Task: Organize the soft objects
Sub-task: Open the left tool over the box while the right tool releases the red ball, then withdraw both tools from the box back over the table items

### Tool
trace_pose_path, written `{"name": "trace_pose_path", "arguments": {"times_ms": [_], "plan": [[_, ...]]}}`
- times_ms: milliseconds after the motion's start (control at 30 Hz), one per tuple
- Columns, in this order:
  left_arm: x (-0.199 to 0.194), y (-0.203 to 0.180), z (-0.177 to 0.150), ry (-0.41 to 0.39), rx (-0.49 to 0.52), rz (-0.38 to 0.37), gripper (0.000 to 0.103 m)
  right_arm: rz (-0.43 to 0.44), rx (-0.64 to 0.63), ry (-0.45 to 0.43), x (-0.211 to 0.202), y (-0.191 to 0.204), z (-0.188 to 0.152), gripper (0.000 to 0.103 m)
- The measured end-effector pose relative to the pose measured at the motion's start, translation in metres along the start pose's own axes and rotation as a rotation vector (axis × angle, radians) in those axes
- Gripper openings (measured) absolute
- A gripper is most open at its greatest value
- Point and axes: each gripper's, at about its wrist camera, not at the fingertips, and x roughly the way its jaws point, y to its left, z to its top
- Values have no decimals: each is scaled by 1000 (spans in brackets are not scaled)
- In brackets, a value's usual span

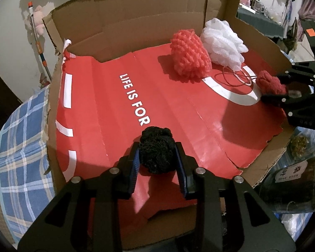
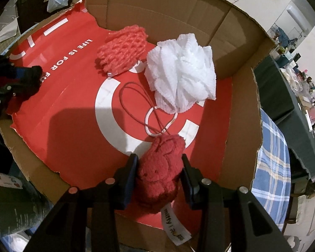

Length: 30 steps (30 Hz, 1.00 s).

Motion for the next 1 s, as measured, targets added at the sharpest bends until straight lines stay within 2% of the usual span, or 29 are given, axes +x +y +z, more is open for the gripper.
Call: {"name": "trace_pose_path", "arguments": {"times_ms": [33, 100, 133, 200, 300, 367, 467, 533, 600, 767, 900, 1000], "plan": [[-1, 0, 0, -1, 2, -2, 33, 2, -1, 1, -1, 0, 0, 46], [-3, 0, 0, -8, 4, -28, 50, 7, -5, 0, -1, 1, 0, 49], [-5, -2, 0, -18, 9, -44, 54, 10, -6, -1, -1, 2, 1, 50], [-10, -7, 0, -38, 26, -17, 61, 15, -11, -3, -1, 2, 1, 52], [-16, -9, 2, -57, 39, 10, 62, 16, -13, -9, -4, 4, 1, 58], [-21, -6, 3, -64, 24, 5, 62, 16, -11, -17, -8, 5, 2, 73], [-35, -4, 3, -98, 3, 4, 62, 2, -15, -44, -17, 7, 2, 73], [-44, -5, 1, -122, -7, 2, 66, 0, -6, -59, -27, 6, 1, 74], [-61, -7, -2, -174, -14, 4, 74, -10, 0, -78, -35, 6, -1, 77], [-105, -14, -13, -296, -34, 19, 75, -36, 30, -147, -71, 5, -8, 87], [-141, -24, -27, -391, -40, 25, 87, -34, 77, -232, -109, -1, -18, 97], [-170, -38, -45, -473, -26, 28, 88, -38, 119, -312, -143, -7, -32, 103]]}}
